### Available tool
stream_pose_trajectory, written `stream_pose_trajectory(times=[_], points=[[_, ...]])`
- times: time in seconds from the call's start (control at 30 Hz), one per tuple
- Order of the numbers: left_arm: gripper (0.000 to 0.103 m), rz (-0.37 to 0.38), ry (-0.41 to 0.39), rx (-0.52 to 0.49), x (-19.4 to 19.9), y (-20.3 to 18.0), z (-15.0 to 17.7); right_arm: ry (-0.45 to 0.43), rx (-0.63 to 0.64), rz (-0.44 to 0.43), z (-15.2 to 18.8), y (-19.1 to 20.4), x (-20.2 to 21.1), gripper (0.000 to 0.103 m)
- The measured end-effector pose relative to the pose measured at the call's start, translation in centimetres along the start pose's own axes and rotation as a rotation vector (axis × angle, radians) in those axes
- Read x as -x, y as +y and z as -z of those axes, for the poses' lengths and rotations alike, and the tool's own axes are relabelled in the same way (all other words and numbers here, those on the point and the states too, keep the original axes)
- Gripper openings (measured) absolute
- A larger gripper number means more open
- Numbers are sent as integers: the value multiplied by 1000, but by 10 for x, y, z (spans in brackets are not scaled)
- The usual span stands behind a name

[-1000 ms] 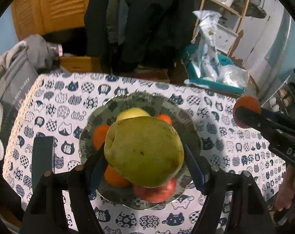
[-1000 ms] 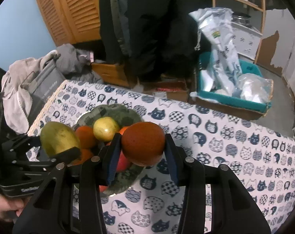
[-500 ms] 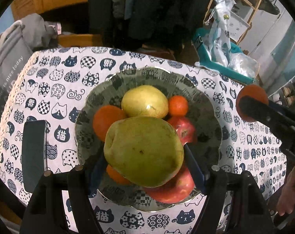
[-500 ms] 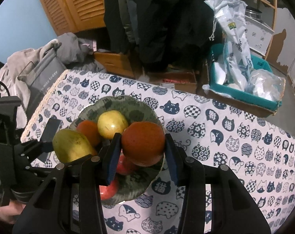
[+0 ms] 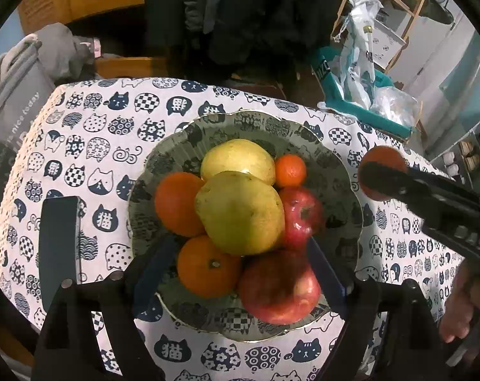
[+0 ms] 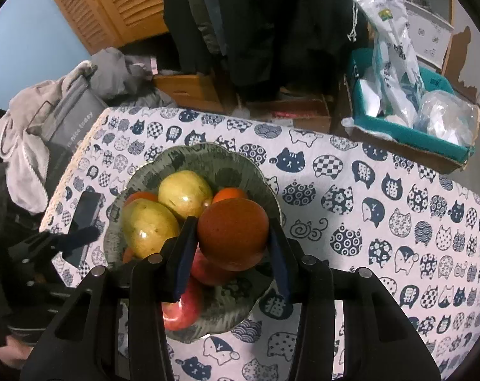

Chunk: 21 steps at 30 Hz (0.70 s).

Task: Organize fruits
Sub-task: 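Lower the pear and tangerine into the bowl and open both tools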

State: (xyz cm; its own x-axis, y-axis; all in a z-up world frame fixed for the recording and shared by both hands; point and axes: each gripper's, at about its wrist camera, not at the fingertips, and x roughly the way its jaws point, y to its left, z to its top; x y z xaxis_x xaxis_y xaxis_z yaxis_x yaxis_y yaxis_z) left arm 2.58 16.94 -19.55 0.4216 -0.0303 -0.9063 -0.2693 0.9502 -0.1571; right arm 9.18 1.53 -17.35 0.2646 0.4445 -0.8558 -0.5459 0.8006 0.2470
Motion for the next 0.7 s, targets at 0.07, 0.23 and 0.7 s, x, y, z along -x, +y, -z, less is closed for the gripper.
stream_pose_trajectory(times=[0.07, 0.23, 0.7], points=[[87, -11, -9, 7, 5, 3, 0, 12, -11, -7, 1, -3, -6, 43], [87, -28, -30, 38, 16, 13, 0, 35, -41, -30, -1, -9, -15, 44], [87, -8, -111, 50, 63, 6, 0, -69, -14, 34, -10, -3, 37, 62]])
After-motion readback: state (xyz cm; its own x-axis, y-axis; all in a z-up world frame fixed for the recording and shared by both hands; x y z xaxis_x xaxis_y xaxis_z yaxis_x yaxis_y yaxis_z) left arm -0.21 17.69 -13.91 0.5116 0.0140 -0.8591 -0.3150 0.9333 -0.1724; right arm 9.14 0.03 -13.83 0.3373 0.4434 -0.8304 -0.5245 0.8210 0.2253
